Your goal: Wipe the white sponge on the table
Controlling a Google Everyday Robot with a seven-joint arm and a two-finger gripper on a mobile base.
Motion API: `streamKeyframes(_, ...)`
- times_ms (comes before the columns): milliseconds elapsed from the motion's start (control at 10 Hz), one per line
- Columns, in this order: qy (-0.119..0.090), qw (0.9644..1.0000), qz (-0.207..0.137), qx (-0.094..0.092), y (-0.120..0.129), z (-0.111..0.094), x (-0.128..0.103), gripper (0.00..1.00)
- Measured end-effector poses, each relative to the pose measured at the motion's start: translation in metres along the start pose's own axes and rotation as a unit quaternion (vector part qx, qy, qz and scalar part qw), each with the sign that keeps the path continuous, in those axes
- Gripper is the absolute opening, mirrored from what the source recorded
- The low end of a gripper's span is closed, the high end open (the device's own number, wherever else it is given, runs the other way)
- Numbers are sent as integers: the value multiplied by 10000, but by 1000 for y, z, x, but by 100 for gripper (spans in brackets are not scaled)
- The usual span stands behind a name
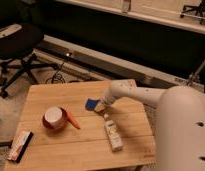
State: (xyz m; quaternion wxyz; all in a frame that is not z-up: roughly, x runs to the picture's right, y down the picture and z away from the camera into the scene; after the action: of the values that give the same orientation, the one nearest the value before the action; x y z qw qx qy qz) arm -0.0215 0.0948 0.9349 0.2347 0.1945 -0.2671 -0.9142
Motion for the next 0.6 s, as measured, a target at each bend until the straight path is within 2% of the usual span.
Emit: streamKeyframes(600,-51,9999,-117,24,1,5,7,20)
